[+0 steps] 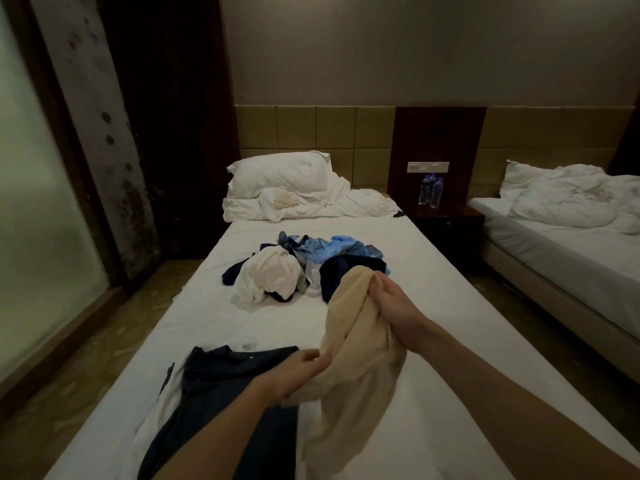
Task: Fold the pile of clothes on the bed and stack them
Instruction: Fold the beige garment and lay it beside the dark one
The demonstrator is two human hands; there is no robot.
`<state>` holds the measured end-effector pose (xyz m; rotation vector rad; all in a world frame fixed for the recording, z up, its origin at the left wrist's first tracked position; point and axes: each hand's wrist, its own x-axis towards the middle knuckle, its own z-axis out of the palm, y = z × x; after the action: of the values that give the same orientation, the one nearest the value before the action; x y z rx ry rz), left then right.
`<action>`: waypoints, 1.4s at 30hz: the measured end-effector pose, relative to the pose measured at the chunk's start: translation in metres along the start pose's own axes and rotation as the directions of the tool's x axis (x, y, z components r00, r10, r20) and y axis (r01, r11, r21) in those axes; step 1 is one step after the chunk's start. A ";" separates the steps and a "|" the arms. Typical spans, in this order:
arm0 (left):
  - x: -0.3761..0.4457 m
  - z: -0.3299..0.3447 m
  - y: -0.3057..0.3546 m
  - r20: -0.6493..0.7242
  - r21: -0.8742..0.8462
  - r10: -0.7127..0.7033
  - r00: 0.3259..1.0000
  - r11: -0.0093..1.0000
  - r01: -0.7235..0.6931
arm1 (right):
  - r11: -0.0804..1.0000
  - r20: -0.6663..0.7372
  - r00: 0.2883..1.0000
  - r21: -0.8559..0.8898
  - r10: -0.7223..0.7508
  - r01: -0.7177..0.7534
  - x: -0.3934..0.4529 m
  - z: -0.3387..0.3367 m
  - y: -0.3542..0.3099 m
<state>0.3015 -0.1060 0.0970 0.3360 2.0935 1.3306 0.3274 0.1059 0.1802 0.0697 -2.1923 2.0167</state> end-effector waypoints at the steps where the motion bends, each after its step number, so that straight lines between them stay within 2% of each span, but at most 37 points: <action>1: -0.001 0.008 0.003 0.056 0.005 -0.006 0.998 1.000 0.006 | 1.000 0.013 1.000 -0.013 0.006 -0.006 0.000 -0.001 -0.001; 3: -0.005 0.018 0.010 0.142 -0.022 0.002 0.990 1.000 0.001 | 1.000 0.005 1.000 -0.022 0.000 0.000 -0.001 -0.006 -0.004; 5: -0.008 0.023 0.016 0.156 -0.026 0.014 0.988 1.000 -0.010 | 0.999 -0.037 0.998 -0.031 -0.046 0.045 0.001 -0.014 -0.001; 8: -0.006 0.020 0.019 0.084 -0.031 0.113 0.990 0.993 -0.111 | 0.996 -0.021 0.998 -0.070 -0.060 0.058 0.003 -0.025 0.009; 10: -0.002 0.017 0.017 0.001 -0.141 0.163 0.987 0.977 -0.162 | 0.974 -0.055 0.998 -0.226 0.007 -0.019 0.006 -0.026 0.019; 12: -0.002 0.015 0.022 -0.133 -0.297 0.120 0.984 0.942 -0.155 | 0.843 -0.186 0.974 -0.497 0.126 -0.204 0.008 -0.018 0.028; 14: 0.001 0.014 0.025 -0.246 -0.367 0.158 0.956 0.898 -0.242 | 0.675 -0.280 0.936 -0.650 0.214 -0.349 0.002 -0.003 0.032; 15: 0.001 0.014 0.027 -0.290 -0.384 0.164 0.943 0.882 -0.271 | 0.662 -0.263 0.922 -0.642 0.284 -0.387 -0.003 0.004 0.032; 16: -0.001 0.016 0.030 -0.314 -0.401 0.161 0.936 0.871 -0.284 | 0.709 -0.198 0.898 -0.556 0.394 -0.434 -0.010 0.012 0.034; 18: 0.001 0.020 0.028 -0.290 -0.455 0.148 0.946 0.848 -0.272 | 0.805 0.047 0.832 -0.288 0.553 -0.519 -0.022 0.026 0.040; 20: 0.002 0.024 0.024 -0.213 -0.518 0.106 0.971 0.831 -0.204 | 0.862 0.202 0.841 -0.188 0.503 -0.471 -0.028 0.032 0.050; 23: 0.001 0.018 0.012 -0.146 -0.525 0.133 0.980 0.830 -0.190 | 0.923 0.182 0.907 -0.141 0.379 -0.357 -0.026 0.027 0.063; 28: 0.004 0.010 0.007 -0.200 -0.504 0.150 0.968 0.832 -0.233 | 0.943 0.241 0.945 -0.302 0.220 -0.143 -0.025 0.017 0.070; 30: 0.006 0.010 0.009 -0.231 -0.548 0.129 0.964 0.801 -0.239 | 0.895 0.256 0.945 -0.439 0.206 -0.076 -0.023 0.015 0.072; 34: 0.003 -0.001 0.014 -0.254 -0.652 0.148 0.956 0.704 -0.283 | 0.727 0.260 0.936 -0.687 0.238 0.006 -0.027 -0.002 0.084; 36: 0.003 -0.007 0.017 -0.255 -0.589 0.169 0.952 0.754 -0.291 | 0.639 0.243 0.934 -0.769 0.264 0.020 -0.026 -0.009 0.089; 37: 0.004 -0.009 0.019 -0.247 -0.535 0.184 0.951 0.793 -0.292 | 0.631 0.226 0.948 -0.775 0.226 0.034 -0.025 -0.011 0.091; 40: 0.006 -0.007 0.028 -0.147 -0.405 0.254 0.956 0.866 -0.293 | 0.769 0.226 0.974 -0.623 0.003 0.142 -0.017 0.000 0.079; 42: 0.002 -0.003 0.037 -0.073 -0.350 0.305 0.950 0.884 -0.310 | 0.867 0.321 0.947 -0.474 0.007 0.154 -0.012 0.013 0.062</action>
<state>0.2938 -0.0901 0.1292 0.5154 1.8082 1.8729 0.3293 0.0979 0.1167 0.4307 -2.7859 1.4182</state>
